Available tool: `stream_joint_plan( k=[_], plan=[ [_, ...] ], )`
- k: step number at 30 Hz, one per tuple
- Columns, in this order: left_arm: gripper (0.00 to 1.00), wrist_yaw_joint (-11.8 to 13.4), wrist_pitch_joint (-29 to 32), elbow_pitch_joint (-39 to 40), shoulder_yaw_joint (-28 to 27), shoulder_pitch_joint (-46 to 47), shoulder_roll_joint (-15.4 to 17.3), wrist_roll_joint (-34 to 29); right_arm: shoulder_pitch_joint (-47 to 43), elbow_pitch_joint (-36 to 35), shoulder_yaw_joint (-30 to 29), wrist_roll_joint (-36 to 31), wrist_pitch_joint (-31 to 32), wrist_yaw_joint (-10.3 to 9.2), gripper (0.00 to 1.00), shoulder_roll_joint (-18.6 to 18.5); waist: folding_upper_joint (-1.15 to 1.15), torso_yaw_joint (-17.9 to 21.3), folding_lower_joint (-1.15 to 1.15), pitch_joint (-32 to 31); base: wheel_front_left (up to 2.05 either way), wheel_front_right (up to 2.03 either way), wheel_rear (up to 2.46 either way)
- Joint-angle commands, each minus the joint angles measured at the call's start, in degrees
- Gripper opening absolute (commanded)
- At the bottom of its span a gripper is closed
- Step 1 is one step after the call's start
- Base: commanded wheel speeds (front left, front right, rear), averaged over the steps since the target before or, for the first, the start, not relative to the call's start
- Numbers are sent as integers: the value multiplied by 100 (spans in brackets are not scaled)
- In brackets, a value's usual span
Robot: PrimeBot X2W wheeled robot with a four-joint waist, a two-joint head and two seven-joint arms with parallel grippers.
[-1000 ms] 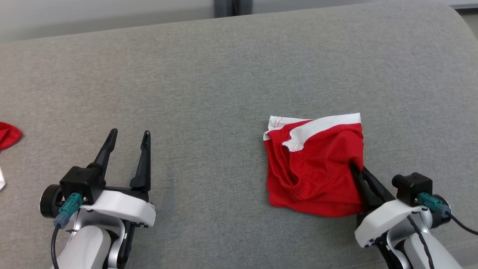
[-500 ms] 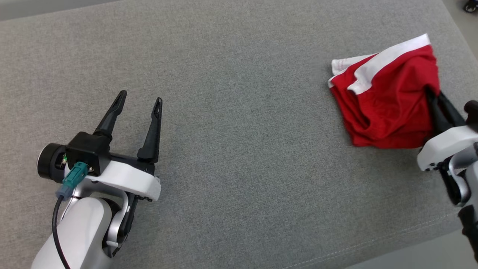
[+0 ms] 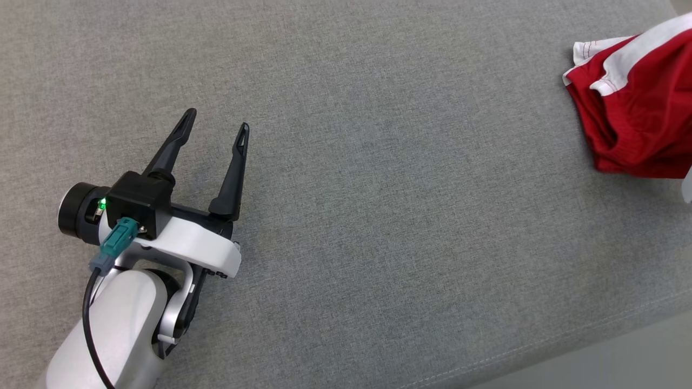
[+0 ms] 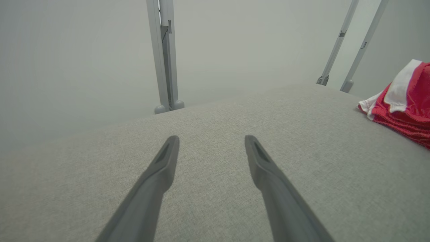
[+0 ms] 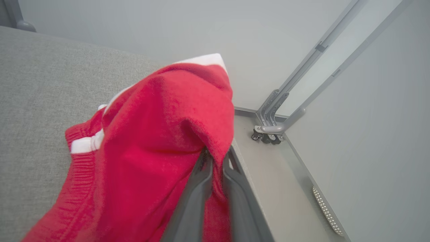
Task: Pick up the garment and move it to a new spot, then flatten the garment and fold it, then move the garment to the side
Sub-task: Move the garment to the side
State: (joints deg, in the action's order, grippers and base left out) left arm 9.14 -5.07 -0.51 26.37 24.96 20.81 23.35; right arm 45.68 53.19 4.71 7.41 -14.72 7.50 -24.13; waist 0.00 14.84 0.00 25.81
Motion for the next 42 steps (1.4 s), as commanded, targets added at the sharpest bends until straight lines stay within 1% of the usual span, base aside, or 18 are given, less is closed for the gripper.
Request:
stream_joint_plan(
  k=[1, 7, 10, 12, 15, 17, 20, 21, 22, 23, 24, 25, 33, 37, 42],
  plan=[
    [100, -7, -5, 6, -15, 85, 45, -19, 94, 28, -73, -64, -56, 0, 100, 49, 0, 4, 0, 30, 0, 0, 0],
    [100, 31, -33, -21, -40, 92, 80, 17, -62, -352, -639, -319, -51, 0, 100, 233, 0, 9, 0, 53, 0, 0, 0],
    [100, 45, -74, -57, -67, 41, 90, 44, -184, -796, -848, -343, -53, 0, 100, 392, 0, -4, 0, 0, 0, 0, 0],
    [100, 58, -108, -82, -95, -20, 97, 78, -308, -1178, -995, -216, -53, 0, 100, 606, 0, -23, 0, -61, 0, 0, 0],
    [100, 106, -187, -137, -149, -126, 105, 132, -572, -1830, -1027, -97, -48, 1, 100, 926, 0, -93, 0, -187, 0, 0, 0],
    [100, 145, -267, -166, -203, -176, 100, 157, -775, -2254, -992, -44, -47, 0, 100, 1068, 0, -176, 0, -278, 0, 0, 0],
    [100, 201, -389, -225, -270, -277, 69, 228, -1114, -2818, -883, 46, -47, 1, 100, 1299, 0, -360, 0, -429, 0, 0, 0],
    [100, 231, -489, -258, -332, -341, 42, 283, -1350, -3121, -806, 109, -48, 1, 100, 1462, 0, -495, 0, -519, 0, 0, 0],
    [100, 257, -532, -277, -366, -377, 41, 303, -1435, -3279, -758, 104, -48, 1, 100, 1516, 0, -557, 0, -558, 0, 0, 0],
    [100, 257, -532, -277, -366, -377, 41, 303, -1435, -3279, -758, 104, -48, 1, 100, 1516, 0, -557, 0, -558, 0, 0, 0],
    [100, 277, -622, -338, -433, -470, 13, 363, -1673, -3459, -653, 156, -48, 1, 100, 1646, 0, -697, 0, -663, 0, 0, 0],
    [100, 297, -662, -367, -459, -515, -4, 393, -1751, -3553, -588, 155, -48, 1, 100, 1690, 0, -765, 0, -711, 0, 0, 0],
    [100, 298, -903, -578, -588, -869, -112, 510, -2449, -3864, -300, 220, -49, 1, 100, 1906, 0, -1311, 0, -1152, 0, 0, 0],
    [100, 262, -953, -671, -628, -1095, -182, 568, -2813, -3915, -261, 200, -48, 1, 100, 1963, 0, -1483, 0, -1389, 0, 0, 0],
    [100, 222, -987, -739, -660, -1363, -244, 597, -3286, -3972, -279, 216, -49, 1, 100, 2038, 0, -1589, 0, -1681, 0, 0, 0]
  ],
)
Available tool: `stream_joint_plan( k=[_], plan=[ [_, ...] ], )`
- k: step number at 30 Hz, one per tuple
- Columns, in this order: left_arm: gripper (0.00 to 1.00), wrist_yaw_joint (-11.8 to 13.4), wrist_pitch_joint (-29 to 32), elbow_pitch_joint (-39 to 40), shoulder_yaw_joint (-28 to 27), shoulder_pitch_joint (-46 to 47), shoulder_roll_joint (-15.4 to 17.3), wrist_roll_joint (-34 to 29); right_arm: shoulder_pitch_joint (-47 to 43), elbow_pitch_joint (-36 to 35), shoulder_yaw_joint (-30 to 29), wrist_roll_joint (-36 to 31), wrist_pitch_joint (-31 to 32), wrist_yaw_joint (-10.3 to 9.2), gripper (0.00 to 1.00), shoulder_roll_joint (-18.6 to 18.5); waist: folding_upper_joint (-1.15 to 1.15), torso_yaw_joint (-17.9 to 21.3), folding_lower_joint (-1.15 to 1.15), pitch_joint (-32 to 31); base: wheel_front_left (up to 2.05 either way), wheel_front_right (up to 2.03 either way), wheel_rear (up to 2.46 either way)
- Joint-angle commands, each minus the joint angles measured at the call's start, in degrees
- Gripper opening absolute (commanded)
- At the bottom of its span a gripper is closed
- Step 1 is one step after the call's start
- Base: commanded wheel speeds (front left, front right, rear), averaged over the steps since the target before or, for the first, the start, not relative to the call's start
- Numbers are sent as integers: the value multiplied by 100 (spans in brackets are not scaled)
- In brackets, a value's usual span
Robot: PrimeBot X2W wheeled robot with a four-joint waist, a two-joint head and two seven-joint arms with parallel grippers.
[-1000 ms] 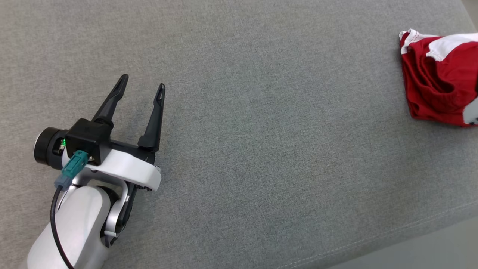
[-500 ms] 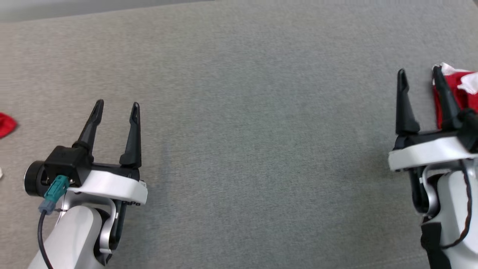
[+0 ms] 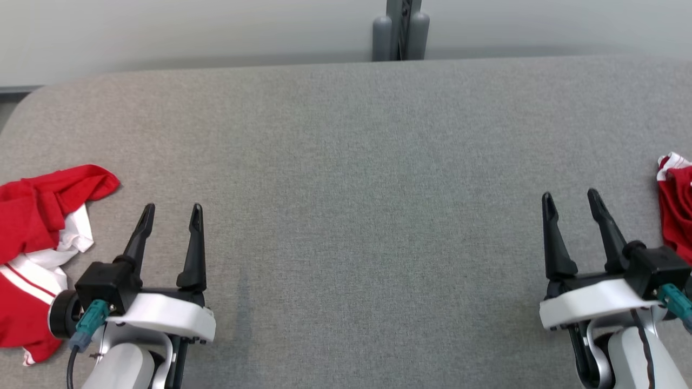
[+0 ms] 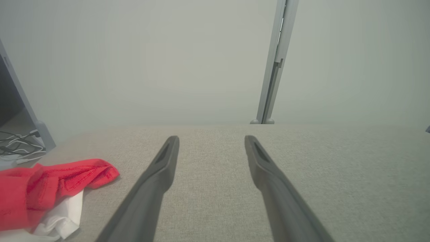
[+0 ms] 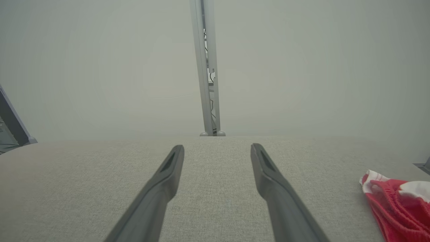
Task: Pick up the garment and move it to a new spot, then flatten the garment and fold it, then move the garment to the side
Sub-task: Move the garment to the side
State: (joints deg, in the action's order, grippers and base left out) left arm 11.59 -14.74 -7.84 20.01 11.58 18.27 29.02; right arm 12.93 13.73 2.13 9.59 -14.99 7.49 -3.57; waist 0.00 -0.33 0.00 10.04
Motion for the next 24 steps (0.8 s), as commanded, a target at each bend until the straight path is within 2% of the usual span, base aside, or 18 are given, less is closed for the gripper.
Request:
stream_joint_plan(
  k=[1, 10, 24],
  plan=[
    [100, -28, -27, -17, -25, -79, 2, 32, -95, -44, -27, 1, -20, 2, 100, -10, 0, -76, 0, -162, 0, 0, 0],
    [100, 34, -40, -44, -82, -505, 11, 56, -811, -342, -159, -41, 178, 2, 100, 44, 0, -63, 0, -613, 0, 0, 0],
    [100, 92, -43, -27, -111, -681, 48, 111, -1266, -808, -262, 96, 425, 2, 100, 54, 0, -46, 0, -774, 0, 0, 0]
  ],
)
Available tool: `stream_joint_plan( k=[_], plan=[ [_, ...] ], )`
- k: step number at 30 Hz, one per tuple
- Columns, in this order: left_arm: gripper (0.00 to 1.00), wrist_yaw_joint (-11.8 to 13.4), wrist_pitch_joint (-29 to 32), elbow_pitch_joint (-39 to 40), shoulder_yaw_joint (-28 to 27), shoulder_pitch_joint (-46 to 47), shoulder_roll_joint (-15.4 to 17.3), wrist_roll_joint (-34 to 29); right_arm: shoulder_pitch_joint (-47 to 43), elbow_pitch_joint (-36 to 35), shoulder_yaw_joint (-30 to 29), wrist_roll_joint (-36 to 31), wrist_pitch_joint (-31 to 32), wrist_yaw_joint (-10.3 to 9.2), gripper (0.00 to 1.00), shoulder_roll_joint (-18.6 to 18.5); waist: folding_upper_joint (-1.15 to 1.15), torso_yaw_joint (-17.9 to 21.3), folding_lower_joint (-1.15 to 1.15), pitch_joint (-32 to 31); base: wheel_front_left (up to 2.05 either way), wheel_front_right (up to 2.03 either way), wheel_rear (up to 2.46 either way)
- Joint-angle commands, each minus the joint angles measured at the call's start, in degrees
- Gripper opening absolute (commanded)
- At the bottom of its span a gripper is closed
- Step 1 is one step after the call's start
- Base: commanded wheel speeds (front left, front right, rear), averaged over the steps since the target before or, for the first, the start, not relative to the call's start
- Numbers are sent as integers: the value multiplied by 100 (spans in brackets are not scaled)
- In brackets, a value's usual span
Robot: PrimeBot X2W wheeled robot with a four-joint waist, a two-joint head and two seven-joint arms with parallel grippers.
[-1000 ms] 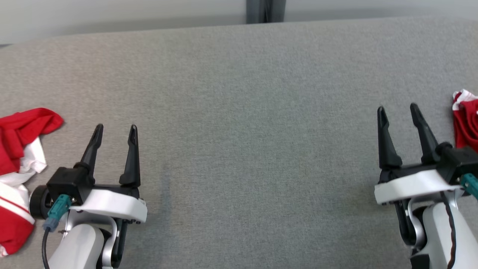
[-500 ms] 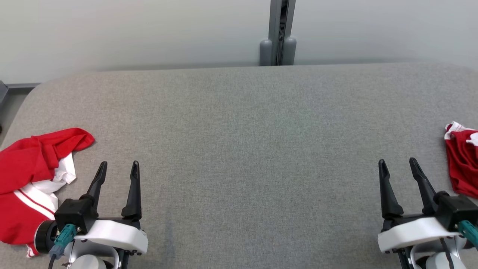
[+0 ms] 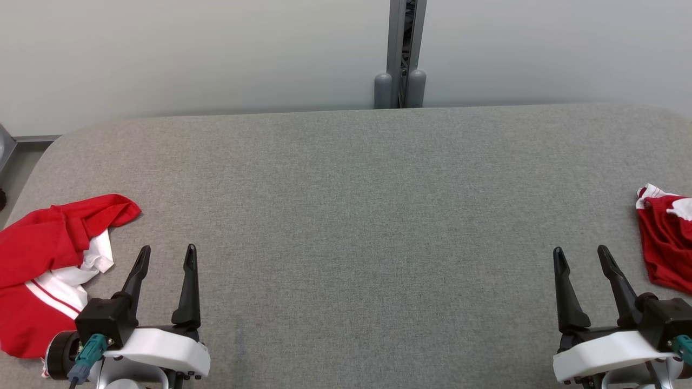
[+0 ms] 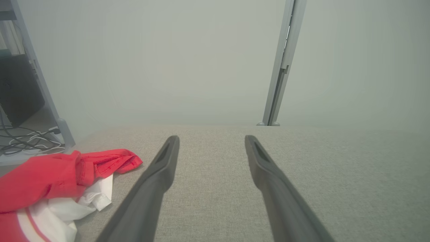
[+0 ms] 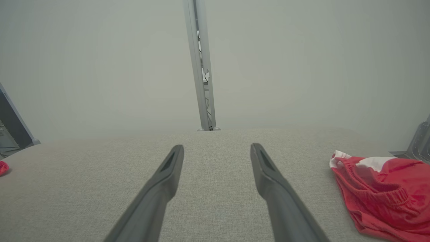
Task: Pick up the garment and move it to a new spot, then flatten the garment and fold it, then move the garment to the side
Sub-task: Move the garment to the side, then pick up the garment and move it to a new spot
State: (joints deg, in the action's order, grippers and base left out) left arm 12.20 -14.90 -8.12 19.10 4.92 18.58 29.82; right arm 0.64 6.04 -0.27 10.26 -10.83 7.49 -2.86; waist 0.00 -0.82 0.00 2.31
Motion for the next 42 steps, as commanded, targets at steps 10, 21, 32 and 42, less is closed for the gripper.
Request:
stream_joint_plan(
  k=[10, 21, 32, 42],
  plan=[
    [100, 55, -18, 8, 9, 9, 5, 49, -73, -78, -6, 57, 26, 2, 100, -16, 0, -18, 0, 5, 0, 0, 0],
    [100, 90, -16, -49, 17, 137, -94, 73, -83, -198, 91, -17, 126, 2, 100, -20, 0, -898, 0, 37, 0, 0, 0],
    [100, 68, -28, -82, -151, -35, -190, 149, -113, -173, 273, 59, 181, 2, 100, -21, 0, -1997, 0, -24, 0, 0, 0],
    [100, 4, -33, -10, -312, -47, -269, 86, -113, -160, 337, 82, 207, 2, 100, -20, 0, -2270, 0, 17, 0, 0, 0]
  ],
)
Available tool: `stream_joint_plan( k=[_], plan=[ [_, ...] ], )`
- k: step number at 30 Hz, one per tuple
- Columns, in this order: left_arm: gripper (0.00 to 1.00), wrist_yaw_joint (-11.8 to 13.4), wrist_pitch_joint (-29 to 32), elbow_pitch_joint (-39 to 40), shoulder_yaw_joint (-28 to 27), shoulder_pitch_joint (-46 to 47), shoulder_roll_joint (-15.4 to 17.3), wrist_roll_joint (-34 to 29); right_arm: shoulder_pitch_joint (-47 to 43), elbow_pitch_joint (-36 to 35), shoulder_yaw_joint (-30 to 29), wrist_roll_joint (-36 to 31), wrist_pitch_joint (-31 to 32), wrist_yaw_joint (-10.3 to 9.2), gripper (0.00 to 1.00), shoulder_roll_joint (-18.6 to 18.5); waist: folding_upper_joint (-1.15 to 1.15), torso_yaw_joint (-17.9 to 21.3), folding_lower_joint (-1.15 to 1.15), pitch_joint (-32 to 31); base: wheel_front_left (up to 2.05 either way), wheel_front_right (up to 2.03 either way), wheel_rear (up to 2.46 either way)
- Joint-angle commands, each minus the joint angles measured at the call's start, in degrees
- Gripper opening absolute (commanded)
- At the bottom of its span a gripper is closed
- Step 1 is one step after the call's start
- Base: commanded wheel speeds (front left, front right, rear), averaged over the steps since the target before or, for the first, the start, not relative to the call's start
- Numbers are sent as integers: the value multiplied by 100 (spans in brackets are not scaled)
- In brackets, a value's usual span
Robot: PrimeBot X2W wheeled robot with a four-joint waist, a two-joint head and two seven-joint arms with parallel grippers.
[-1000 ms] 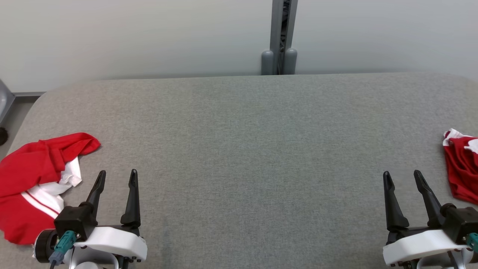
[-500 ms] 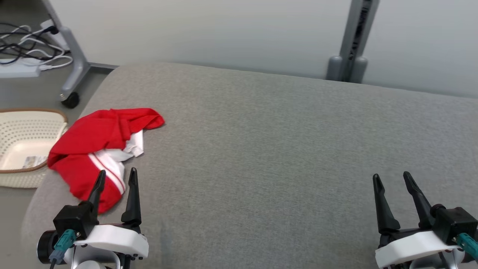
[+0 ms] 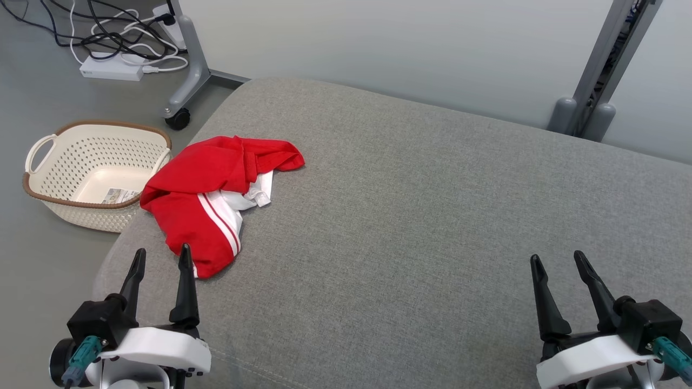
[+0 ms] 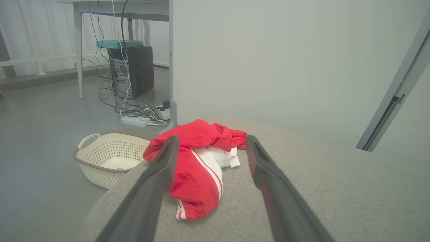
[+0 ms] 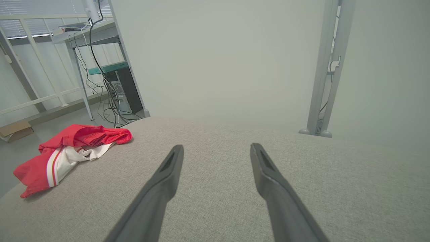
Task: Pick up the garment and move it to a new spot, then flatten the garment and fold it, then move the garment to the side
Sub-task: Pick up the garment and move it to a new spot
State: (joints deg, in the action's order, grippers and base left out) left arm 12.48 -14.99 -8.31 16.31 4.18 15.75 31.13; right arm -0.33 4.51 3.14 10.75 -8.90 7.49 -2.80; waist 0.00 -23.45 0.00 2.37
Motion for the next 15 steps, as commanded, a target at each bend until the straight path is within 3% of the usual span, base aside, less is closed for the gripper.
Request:
stream_joint_plan(
  k=[1, 6, 15],
  plan=[
    [100, -40, -25, 7, -53, 55, 15, -43, -15, -16, 4, 33, 19, 2, 100, -27, 0, -6, 0, 23, 0, 0, 0],
    [100, -84, -25, 39, -179, 291, 46, -33, 36, -63, 13, 9, 55, 2, 100, -28, 0, 16, 0, 113, 0, 0, 0],
    [100, -363, 396, -495, -620, 1752, 510, 267, 248, -307, -3, -245, 265, 2, 100, -27, 0, 183, 0, 621, 0, 0, 0]
  ],
)
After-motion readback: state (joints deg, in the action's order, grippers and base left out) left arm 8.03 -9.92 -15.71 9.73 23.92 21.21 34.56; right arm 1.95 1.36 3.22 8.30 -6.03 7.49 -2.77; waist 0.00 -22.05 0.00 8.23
